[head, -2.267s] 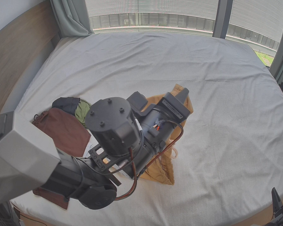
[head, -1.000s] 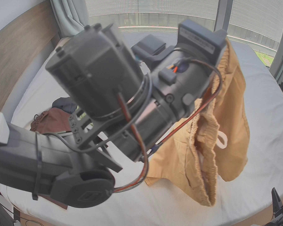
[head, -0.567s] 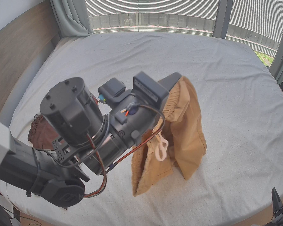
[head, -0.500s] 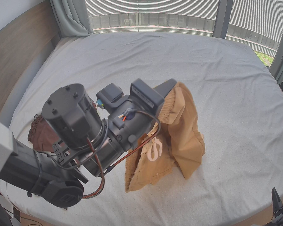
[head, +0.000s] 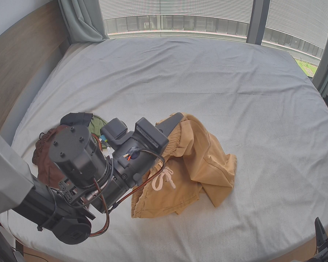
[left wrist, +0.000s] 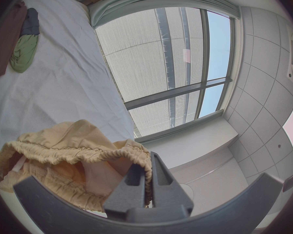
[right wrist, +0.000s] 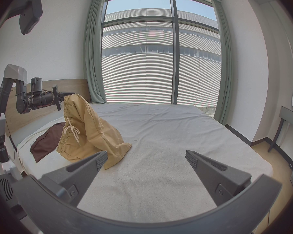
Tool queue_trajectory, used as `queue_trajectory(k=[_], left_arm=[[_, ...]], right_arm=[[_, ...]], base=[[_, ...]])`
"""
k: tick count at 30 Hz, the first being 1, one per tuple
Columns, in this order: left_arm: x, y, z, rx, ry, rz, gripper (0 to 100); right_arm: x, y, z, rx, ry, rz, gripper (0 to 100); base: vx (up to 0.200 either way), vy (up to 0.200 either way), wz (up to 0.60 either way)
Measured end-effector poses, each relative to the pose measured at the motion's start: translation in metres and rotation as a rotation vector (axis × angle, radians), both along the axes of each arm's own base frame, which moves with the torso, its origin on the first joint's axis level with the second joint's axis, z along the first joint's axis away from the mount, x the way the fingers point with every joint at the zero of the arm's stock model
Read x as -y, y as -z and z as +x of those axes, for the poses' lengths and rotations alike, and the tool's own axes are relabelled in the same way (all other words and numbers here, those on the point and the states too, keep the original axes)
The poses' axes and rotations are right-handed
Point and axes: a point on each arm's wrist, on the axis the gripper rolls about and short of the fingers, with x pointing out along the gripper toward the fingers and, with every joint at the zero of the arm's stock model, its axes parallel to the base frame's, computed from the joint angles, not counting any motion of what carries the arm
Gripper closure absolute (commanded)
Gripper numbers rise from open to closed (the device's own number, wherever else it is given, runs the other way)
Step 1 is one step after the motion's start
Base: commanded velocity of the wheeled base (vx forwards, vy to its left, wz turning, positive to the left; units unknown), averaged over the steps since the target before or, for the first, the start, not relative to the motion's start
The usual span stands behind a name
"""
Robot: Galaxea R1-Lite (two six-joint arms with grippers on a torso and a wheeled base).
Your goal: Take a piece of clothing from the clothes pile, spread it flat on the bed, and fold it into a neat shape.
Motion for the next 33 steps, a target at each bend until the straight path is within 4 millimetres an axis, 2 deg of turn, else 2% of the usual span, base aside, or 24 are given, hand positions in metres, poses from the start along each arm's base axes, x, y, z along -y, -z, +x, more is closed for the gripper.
queue_trajectory(k=[9,20,33], left_arm=[[-0.023,0.012,0.012,0.021,-0.090,0.033,100],[-0.061,0.036,0.017,0.000,-0.143,0.194,100],[-0.088,0.052,0.036,0.083,-0.253,0.406,100]], right_arm=[[0.000,0.000,0.000,0.000,0.000,-0.002,0],[0.000,0.000,0.000,0.000,0.000,-0.002,0],[0.000,0.000,0.000,0.000,0.000,-0.002,0]], base=[[0.000,0.000,0.00],[0.000,0.000,0.00],[0.000,0.000,0.00]])
